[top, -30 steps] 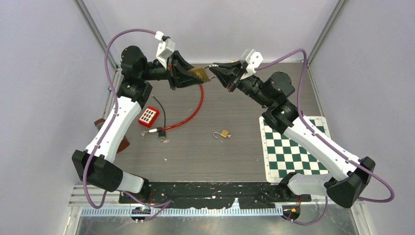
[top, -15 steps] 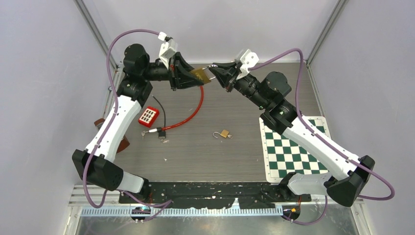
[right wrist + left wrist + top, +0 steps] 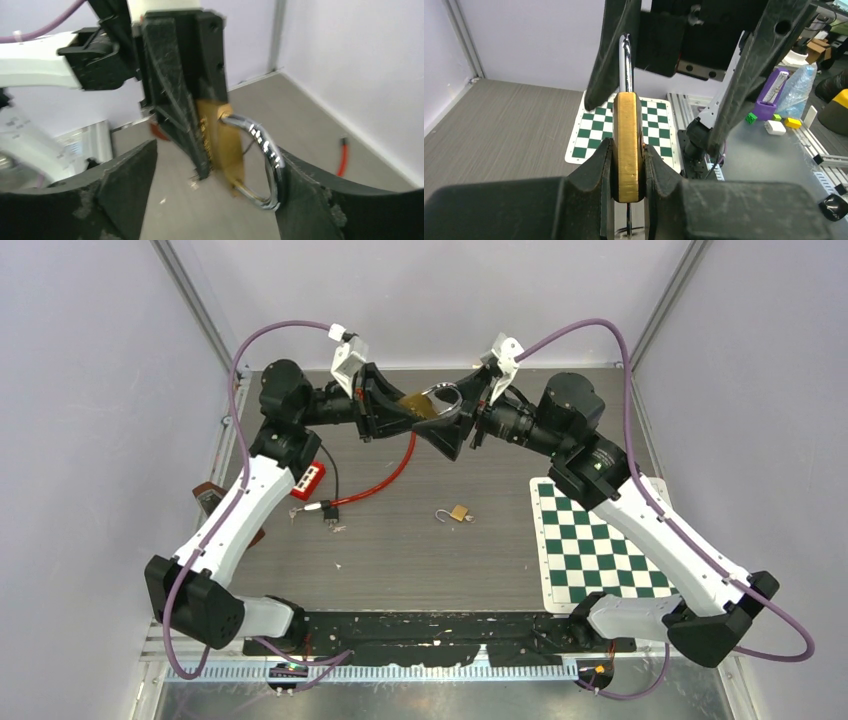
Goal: Lock with the key
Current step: Lock the lock.
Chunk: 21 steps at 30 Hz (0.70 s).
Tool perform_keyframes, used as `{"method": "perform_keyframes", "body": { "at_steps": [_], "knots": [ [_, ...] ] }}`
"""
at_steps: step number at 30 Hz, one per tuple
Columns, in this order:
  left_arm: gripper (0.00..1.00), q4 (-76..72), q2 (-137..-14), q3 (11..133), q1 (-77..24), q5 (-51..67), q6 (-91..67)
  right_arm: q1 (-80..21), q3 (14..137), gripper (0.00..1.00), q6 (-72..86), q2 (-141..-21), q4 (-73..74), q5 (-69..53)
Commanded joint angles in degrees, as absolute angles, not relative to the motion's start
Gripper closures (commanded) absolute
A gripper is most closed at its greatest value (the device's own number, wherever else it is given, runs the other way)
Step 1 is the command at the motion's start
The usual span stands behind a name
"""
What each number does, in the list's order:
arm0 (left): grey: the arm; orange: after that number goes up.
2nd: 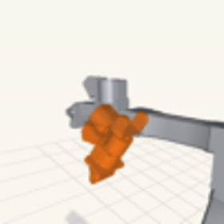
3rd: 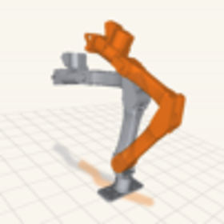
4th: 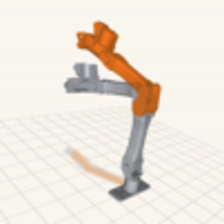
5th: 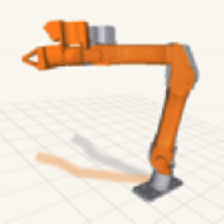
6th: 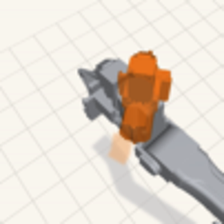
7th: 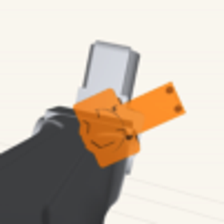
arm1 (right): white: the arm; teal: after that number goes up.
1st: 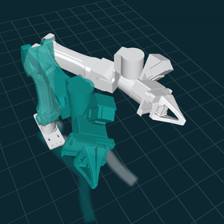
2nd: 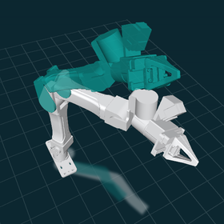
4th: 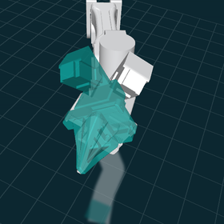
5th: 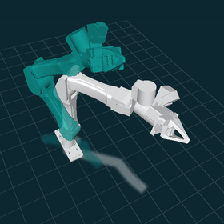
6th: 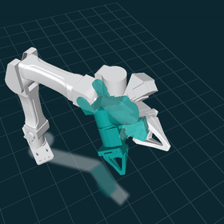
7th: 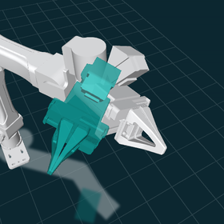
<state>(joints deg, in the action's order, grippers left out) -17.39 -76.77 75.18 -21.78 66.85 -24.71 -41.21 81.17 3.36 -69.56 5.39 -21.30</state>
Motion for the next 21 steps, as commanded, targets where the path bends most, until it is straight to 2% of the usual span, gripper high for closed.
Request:
{"method": "perform_keyframes", "body": {
  "at_steps": [1,7,11,21],
  "knots": [
    [1.00,-33.0,-75.3,75.9,-22.1,62.1,-31.7,-37.8,80.2,0.13,11.3,-68.2,9.3,-35.0],
    [1.00,-42.6,-75.2,74.6,-22.1,60.7,-40.1,-36.1,76.4,0.10,21.5,-65.0,1.2,-32.4],
    [1.00,-46.8,-74.2,72.8,-22.2,58.2,-45.2,-35.3,73.1,0.10,29.9,-63.7,-12.5,-29.9],
    [1.00,-47.0,-69.8,71.5,-23.1,47.6,-57.3,-35.2,74.2,0.14,42.7,-66.6,-29.4,-28.8]
  ]
}}
